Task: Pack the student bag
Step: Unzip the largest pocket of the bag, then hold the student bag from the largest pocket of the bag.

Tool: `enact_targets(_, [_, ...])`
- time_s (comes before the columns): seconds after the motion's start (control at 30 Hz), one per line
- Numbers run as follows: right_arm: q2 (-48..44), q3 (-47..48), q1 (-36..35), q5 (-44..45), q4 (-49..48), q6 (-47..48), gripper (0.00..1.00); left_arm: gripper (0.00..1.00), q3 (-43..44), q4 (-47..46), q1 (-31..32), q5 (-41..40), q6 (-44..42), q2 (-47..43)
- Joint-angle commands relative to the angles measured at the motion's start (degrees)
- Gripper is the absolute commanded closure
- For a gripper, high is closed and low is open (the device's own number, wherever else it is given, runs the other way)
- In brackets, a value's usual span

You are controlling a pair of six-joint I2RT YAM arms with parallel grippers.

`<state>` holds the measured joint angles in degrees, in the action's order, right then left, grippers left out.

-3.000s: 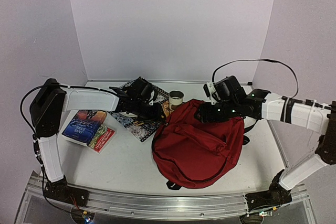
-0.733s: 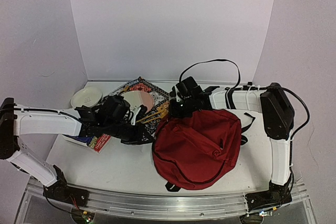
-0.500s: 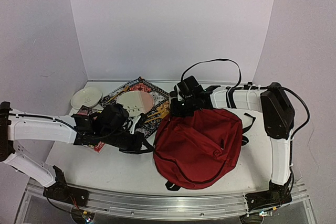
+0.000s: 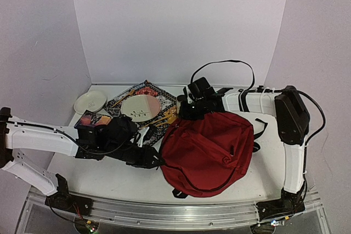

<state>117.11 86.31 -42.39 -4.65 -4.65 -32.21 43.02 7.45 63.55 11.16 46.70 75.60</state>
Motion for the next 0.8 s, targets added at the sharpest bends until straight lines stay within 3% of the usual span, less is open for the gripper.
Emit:
enact_targets(0.0, [-8.11,-4.08,-0.69,0.02,0.87,1.28,0.76,0.53,4.29,2.58,-0.57,-5.91,-1.80,-4.32])
enact_targets(0.1, [-11.29,-7.38,-2.03,1.47,0.87,1.29,0.68,0.42,5.19,5.34,-2.71,-7.46,-2.80,-6.05])
enact_targets(0.2, [-14.87,-10.51,-4.22,3.79,1.17,1.24,0.62,0.39,5.32,6.81,-7.28,-5.75,-3.65,-6.63])
enact_targets(0.33, [-19.30,-14.39,-8.10,7.22,2.29,0.16,0.58,0.39,6.27,6.92,-12.31,-2.04,-5.57,-4.37])
enact_targets(0.63, [-27.67,-22.53,-16.53,10.17,2.80,-5.81,0.55,0.40,13.69,4.35,-13.01,5.35,-8.13,9.92])
enact_targets(0.77, [-27.87,-23.54,-19.89,9.74,2.75,-8.16,0.55,0.49,16.34,3.89,-13.07,6.90,-8.27,14.74])
